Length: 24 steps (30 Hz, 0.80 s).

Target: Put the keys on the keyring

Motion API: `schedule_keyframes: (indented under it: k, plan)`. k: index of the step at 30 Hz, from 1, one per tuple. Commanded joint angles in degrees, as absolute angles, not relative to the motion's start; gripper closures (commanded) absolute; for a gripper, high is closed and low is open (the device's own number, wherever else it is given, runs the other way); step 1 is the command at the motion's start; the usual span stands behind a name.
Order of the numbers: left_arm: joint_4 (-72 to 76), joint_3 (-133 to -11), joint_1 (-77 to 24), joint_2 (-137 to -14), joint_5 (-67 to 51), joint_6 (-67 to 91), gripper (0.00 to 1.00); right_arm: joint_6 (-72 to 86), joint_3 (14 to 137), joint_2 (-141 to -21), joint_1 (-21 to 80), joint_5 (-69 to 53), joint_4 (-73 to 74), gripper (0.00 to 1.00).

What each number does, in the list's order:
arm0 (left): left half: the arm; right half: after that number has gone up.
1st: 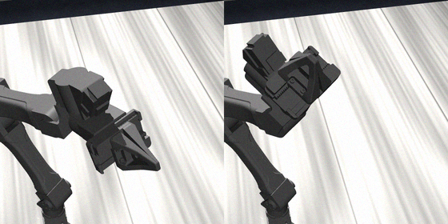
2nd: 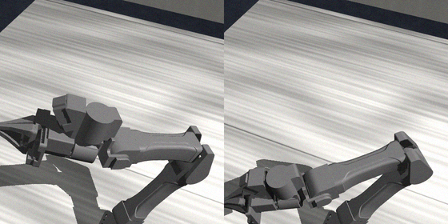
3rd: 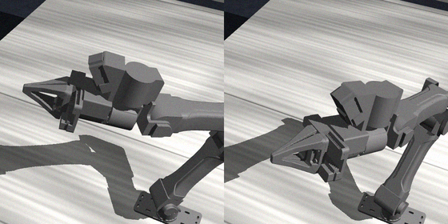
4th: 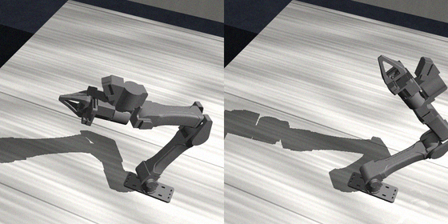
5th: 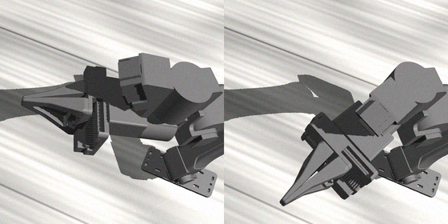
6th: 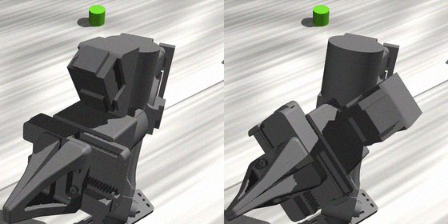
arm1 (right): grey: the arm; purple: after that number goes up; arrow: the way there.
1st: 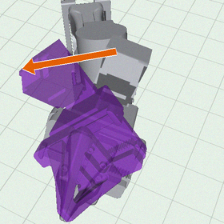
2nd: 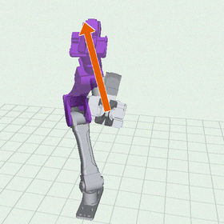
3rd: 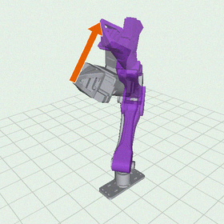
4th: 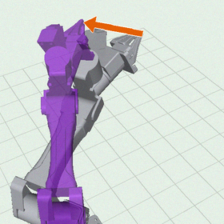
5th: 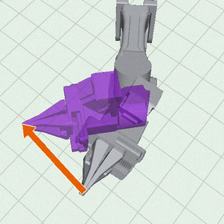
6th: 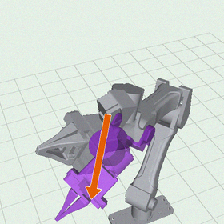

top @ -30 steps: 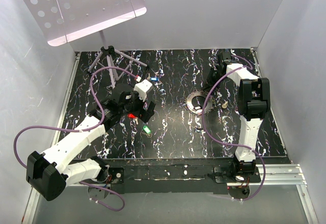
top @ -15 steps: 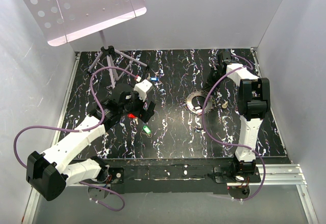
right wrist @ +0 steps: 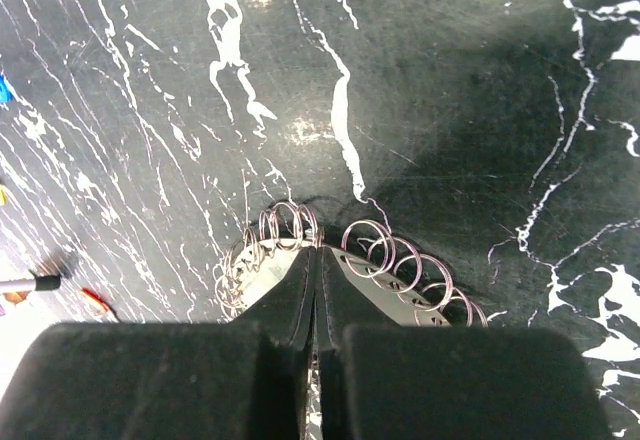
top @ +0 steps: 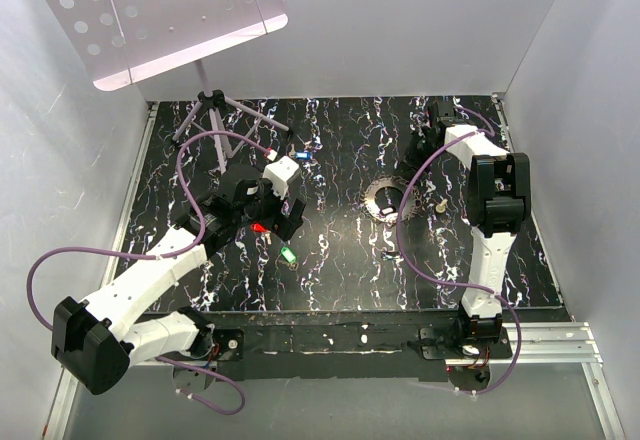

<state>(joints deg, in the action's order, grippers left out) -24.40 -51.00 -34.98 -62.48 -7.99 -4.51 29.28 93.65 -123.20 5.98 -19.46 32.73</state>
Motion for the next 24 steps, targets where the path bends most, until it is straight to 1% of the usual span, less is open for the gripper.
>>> schedule_keyframes:
  k: [1, 9, 13, 16, 20, 24]
  plan:
    - [-24.61, -51.42, -34.63, -61.70, -8.26, -5.01, 0.00, 24.00, 97.11, -120.68, 5.71, -22.50, 31.38, 0.99]
    - [-23.03, -50.71, -34.54, -60.12, -10.36, -4.92, 0.01, 15.05, 98.26, -113.30, 6.06, -28.65, 31.47, 0.99]
    - [-19.26, -49.14, -34.10, -57.05, -14.14, -5.10, 0.01, 8.54, 96.86, -108.38, 6.59, -32.95, 31.12, 0.99]
    - [-14.34, -46.33, -33.23, -54.33, -19.40, -5.54, 0.00, 3.10, 95.89, -105.04, 7.29, -36.11, 31.37, 0.99]
    - [-7.05, -43.86, -32.70, -52.47, -26.88, -6.68, 0.00, -5.08, 97.38, -102.31, 8.35, -43.05, 35.49, 0.99]
    - [-2.21, -44.12, -32.61, -52.21, -31.11, -8.08, 0.00, -15.08, 102.11, -101.51, 9.66, -48.50, 43.39, 0.99]
